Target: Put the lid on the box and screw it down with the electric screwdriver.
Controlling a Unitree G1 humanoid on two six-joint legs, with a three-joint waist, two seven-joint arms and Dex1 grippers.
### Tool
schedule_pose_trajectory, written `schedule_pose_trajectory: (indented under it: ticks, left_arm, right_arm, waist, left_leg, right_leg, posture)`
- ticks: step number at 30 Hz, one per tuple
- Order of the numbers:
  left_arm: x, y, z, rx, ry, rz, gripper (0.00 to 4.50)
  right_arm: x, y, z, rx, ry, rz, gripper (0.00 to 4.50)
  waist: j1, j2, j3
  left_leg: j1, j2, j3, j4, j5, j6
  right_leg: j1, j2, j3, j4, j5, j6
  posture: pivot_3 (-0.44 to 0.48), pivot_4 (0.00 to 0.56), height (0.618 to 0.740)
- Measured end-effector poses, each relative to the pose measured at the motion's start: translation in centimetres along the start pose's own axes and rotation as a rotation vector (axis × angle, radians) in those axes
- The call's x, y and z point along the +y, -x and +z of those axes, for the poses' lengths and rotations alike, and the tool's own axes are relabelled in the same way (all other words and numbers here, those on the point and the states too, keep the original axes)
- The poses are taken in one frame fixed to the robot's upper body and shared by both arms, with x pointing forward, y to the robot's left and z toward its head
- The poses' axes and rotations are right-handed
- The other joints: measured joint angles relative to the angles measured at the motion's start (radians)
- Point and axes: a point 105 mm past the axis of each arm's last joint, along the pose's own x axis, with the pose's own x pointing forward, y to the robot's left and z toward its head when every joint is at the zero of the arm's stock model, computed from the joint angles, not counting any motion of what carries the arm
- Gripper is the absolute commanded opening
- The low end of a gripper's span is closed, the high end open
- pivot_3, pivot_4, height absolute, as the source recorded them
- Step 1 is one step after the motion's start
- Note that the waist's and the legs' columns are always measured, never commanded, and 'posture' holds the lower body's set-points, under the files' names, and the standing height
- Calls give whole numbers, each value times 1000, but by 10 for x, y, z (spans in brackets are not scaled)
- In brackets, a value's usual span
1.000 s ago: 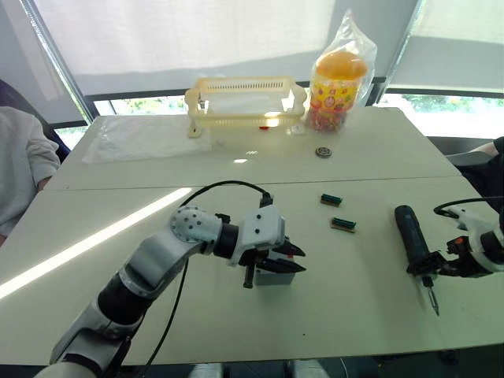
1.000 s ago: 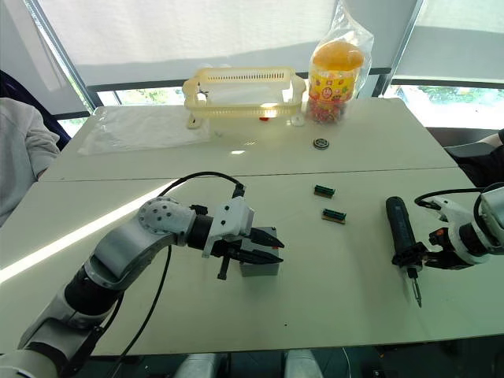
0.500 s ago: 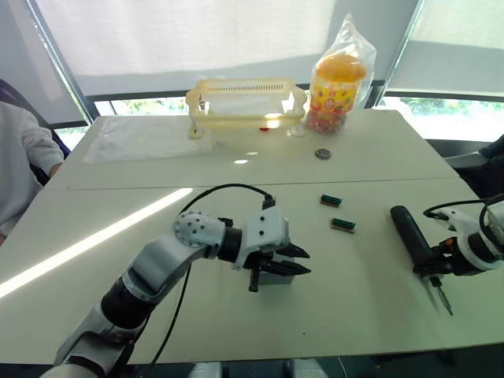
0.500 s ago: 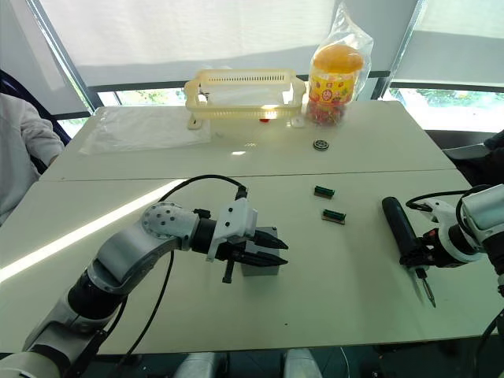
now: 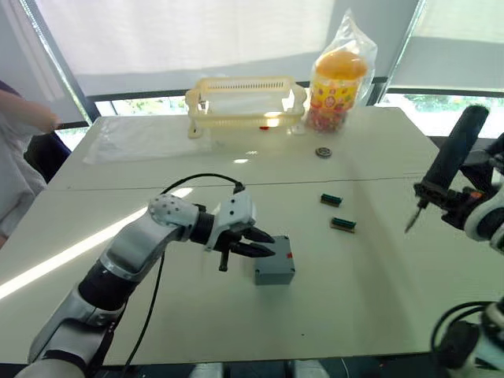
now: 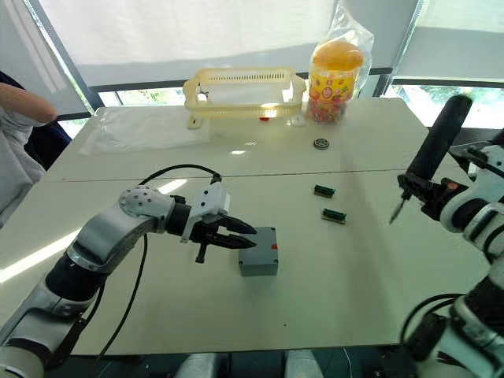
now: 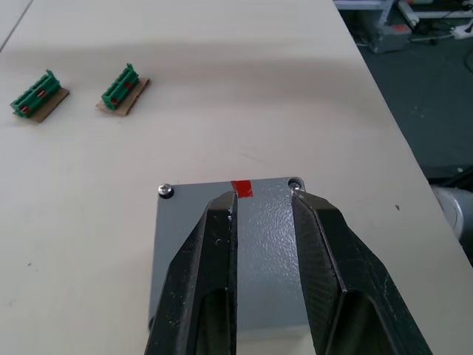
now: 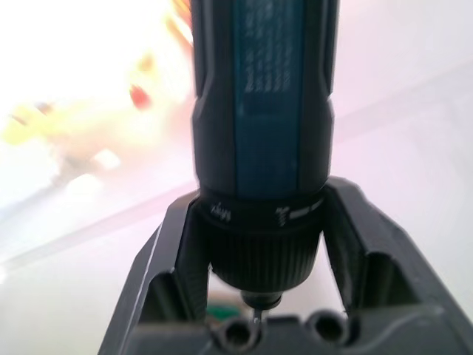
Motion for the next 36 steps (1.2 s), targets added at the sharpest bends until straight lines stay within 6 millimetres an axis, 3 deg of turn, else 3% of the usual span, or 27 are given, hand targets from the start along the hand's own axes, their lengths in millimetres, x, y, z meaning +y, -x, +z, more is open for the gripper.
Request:
schedule_pose_trajectory:
  ticks: [3, 7, 13, 25, 36]
  left_arm:
    - [6, -3, -10, 38, -6, 6, 1125]
    - [12, -2, -17, 76, -28, 36, 1125]
    - [10, -6, -23, 74, -5, 59, 1125]
    - [9, -6, -25, 103, -11, 100, 1125]
    - [7, -7, -24, 107, 0, 108, 1125]
  right_arm:
    - [41, 1, -3, -97, 110, 129, 1733]
    - [90, -5, -48, -30, 43, 336, 1733]
    - [139, -2, -65, -71, -31, 520, 1733]
    - [144, -6, -102, -5, 6, 565, 1733]
    - [143, -7, -106, -6, 31, 573, 1733]
  waist:
    - [-2, 0, 0]
    - [-2, 0, 0]
    - [4, 0, 0]
    - [3, 0, 0]
    - [3, 0, 0]
  left_leg:
    - [1, 0, 0, 0, 0, 0]
    - [0, 0, 0, 0, 0, 0]
    - [0, 0, -1, 1, 0, 0]
    - [0, 0, -1, 2, 0, 0]
    - [0, 0, -1, 1, 0, 0]
  right_leg:
    - [0, 1, 0, 0, 0, 0]
    - [-1, 1, 0, 1, 0, -1]
    - [0, 0, 0, 1, 0, -1]
    - [0, 0, 0, 1, 0, -1]
    - [0, 0, 0, 1, 0, -1]
  posture:
    - [0, 150, 740]
    - [0, 150, 740]
    - [0, 150, 740]
    - [0, 150, 740]
    - [0, 150, 740]
